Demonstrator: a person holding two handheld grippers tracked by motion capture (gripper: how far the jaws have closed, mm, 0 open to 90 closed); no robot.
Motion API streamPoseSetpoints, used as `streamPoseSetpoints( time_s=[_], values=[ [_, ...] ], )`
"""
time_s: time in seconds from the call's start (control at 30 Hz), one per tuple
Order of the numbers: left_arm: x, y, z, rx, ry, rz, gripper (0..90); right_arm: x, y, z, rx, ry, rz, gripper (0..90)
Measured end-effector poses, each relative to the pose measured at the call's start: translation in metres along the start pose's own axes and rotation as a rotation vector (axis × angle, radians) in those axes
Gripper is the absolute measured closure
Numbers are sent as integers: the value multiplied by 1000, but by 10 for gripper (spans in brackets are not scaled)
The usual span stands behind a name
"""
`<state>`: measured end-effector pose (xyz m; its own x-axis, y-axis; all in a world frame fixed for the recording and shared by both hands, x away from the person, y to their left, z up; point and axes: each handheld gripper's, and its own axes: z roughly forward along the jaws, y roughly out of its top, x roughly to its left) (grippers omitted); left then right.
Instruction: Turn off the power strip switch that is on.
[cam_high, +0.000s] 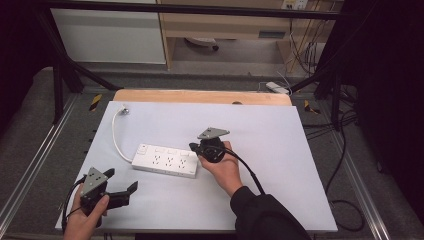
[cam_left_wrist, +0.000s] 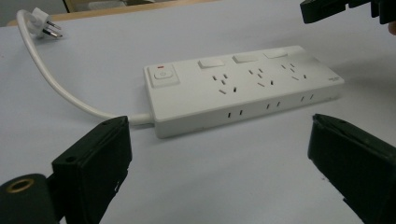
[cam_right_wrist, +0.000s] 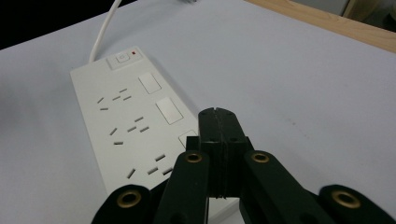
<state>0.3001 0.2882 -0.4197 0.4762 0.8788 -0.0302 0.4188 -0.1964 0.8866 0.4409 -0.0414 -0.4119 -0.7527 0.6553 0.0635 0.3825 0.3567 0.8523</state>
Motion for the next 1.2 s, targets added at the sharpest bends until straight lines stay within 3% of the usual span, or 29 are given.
streamPoseSetpoints(
  time_s=[0.7,1.2],
  values=[
    [-1,0,1,4,-3,6,63,5,-10,16,15,-5,-11,900],
    [-1,0,1,10,-4,11,63,3,-16,27,31,-9,7,900]
  ],
)
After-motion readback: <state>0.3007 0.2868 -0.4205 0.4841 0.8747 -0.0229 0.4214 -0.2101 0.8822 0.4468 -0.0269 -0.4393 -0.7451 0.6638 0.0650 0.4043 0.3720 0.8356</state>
